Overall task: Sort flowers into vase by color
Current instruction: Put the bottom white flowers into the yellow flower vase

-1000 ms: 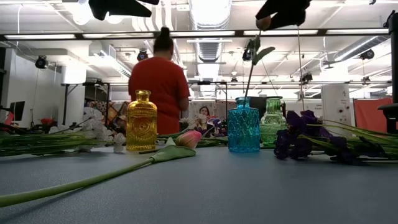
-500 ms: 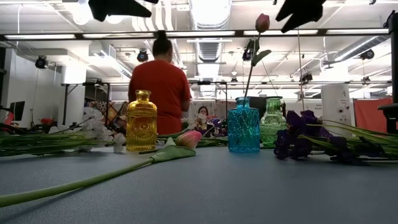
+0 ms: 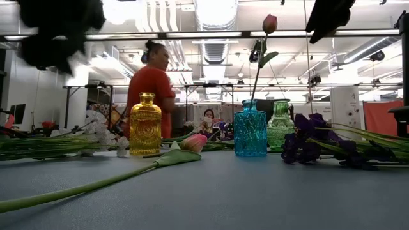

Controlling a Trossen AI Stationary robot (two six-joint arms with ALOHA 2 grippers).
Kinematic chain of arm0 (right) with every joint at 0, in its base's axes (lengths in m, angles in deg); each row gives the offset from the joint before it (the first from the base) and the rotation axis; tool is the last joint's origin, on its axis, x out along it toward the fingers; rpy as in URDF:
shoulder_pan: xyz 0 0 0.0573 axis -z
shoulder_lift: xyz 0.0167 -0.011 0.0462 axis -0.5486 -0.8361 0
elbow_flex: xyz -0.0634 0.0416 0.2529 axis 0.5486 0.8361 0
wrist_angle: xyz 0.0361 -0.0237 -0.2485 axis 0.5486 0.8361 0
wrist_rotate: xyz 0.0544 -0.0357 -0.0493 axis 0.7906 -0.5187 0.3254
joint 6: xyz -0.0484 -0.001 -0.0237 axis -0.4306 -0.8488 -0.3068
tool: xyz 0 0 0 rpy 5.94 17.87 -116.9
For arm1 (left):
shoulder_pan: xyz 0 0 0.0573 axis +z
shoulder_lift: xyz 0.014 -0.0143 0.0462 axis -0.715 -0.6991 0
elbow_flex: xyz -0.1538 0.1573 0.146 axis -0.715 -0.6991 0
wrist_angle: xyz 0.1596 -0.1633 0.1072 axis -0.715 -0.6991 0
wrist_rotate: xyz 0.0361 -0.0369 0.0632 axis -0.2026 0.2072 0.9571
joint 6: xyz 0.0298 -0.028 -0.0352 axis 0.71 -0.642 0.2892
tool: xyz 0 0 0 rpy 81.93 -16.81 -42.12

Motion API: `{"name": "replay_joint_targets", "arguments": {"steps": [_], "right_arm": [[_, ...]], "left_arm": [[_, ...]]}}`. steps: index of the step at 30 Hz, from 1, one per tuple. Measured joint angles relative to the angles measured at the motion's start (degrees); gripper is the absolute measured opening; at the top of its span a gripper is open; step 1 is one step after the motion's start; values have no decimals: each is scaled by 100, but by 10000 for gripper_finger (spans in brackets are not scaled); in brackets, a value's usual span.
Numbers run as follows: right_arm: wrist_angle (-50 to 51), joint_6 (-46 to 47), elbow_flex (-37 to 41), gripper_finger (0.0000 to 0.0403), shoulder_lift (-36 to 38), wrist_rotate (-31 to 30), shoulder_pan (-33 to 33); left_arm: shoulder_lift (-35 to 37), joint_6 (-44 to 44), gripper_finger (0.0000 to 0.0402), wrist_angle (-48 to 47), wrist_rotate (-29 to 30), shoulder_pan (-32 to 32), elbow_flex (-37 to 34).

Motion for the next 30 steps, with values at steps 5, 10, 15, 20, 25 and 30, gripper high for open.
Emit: {"name": "replay_joint_targets", "arguments": {"steps": [5, 10, 15, 20, 25, 30], "right_arm": [[-117, -44, 58, 327, -1, -11, 0], [-290, -85, 64, 327, -2, -17, 0], [-307, -96, 66, 327, -2, -17, 0], [-305, -109, 76, 326, -2, -18, 0], [-305, -109, 77, 326, -2, -17, 1], [-305, -109, 77, 326, -2, -17, 1]], "left_arm": [[-456, -1480, 219, -899, -960, -373, 0], [-931, -1679, 220, -956, -1052, -462, 0], [-1459, -1556, 219, -965, -1186, -455, 0], [-1855, -1416, 209, -941, -1387, -372, -2], [-2072, -1286, 157, -738, -1731, -324, -4], [-2146, -1145, 82, -579, -1985, -324, -7]]}}
